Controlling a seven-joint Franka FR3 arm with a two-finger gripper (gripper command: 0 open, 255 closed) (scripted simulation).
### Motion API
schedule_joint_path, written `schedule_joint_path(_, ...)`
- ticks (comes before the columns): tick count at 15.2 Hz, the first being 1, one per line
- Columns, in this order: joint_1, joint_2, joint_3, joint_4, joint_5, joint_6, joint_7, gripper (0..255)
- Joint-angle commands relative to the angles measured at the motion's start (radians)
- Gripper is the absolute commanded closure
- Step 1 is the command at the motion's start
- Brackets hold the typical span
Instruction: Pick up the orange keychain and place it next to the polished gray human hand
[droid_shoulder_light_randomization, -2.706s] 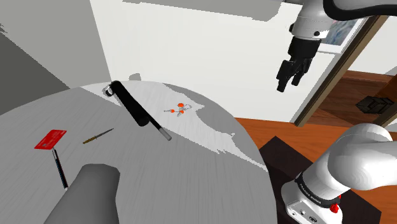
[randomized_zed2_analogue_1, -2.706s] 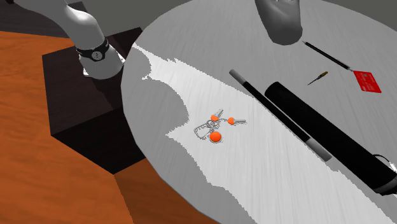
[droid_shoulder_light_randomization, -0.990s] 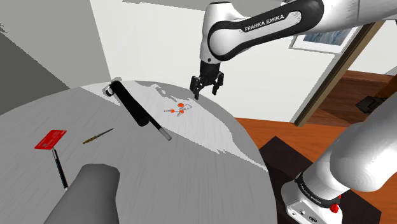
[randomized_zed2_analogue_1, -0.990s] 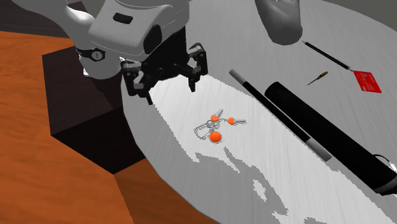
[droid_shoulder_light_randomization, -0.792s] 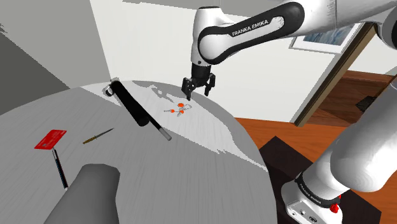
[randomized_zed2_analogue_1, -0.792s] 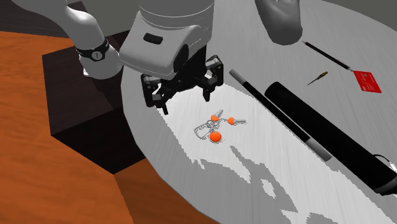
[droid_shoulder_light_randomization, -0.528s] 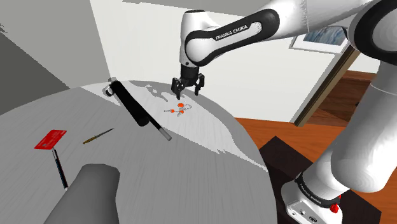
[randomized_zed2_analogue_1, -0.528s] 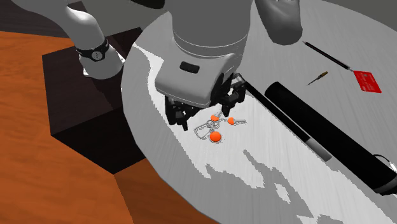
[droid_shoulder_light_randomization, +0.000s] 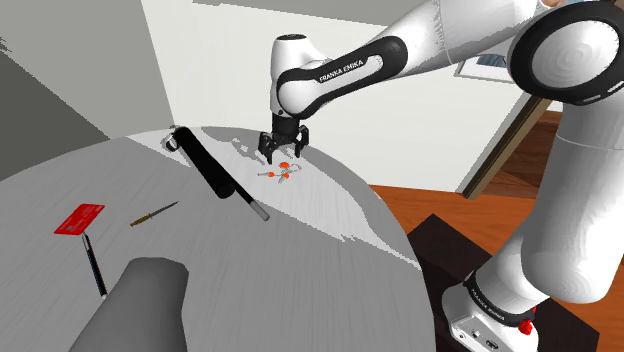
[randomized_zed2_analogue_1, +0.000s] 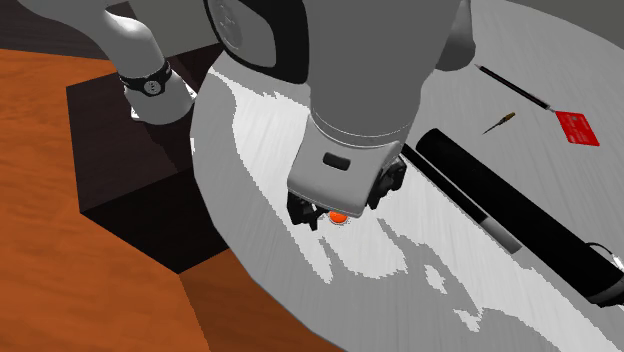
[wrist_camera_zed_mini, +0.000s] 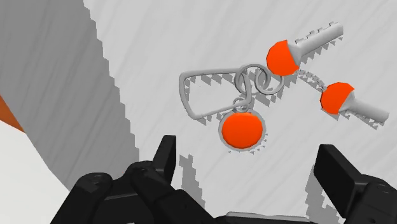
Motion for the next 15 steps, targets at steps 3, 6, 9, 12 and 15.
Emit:
schedule_joint_path(3,0.0,0.015,-0.002,-0.013,-0.005,0.028,0.002,0)
schedule_joint_path(6,0.0,0.015,-0.002,-0.013,-0.005,0.028,0.002,0)
schedule_joint_path(9,0.0,0.015,-0.002,-0.013,-0.005,0.028,0.002,0)
schedule_joint_path(12,0.0,0.014,-0.002,-0.014,-0.004,0.029,0.002,255)
schedule_joint_path(15,-0.002,0.012,-0.003,-0.016,-0.004,0.029,-0.002,255)
